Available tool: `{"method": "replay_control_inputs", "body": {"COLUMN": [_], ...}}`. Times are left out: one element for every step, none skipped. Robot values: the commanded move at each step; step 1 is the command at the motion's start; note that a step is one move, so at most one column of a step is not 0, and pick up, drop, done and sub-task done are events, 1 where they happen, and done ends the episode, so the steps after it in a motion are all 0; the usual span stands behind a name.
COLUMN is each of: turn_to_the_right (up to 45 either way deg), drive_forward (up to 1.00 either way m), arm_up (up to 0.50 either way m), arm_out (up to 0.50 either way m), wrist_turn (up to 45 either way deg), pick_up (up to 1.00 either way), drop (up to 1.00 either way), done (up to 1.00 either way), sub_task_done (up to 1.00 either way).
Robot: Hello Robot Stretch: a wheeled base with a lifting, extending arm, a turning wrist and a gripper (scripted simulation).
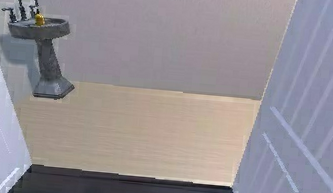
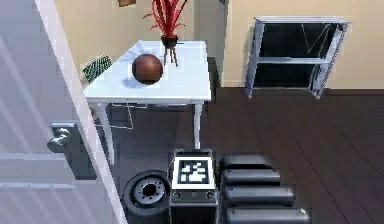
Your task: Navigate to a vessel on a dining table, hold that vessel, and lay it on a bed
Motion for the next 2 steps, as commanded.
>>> {"method": "replay_control_inputs", "body": {"turn_to_the_right": [0.0,0.0], "drive_forward": [0.15,1.00], "arm_up": [0.00,0.00], "arm_out": [0.00,0.00], "wrist_turn": [0.0,0.0], "pick_up": [0.00,0.00], "drop": [0.00,0.00], "done": [0.00,0.00], "sub_task_done": [0.00,0.00]}}
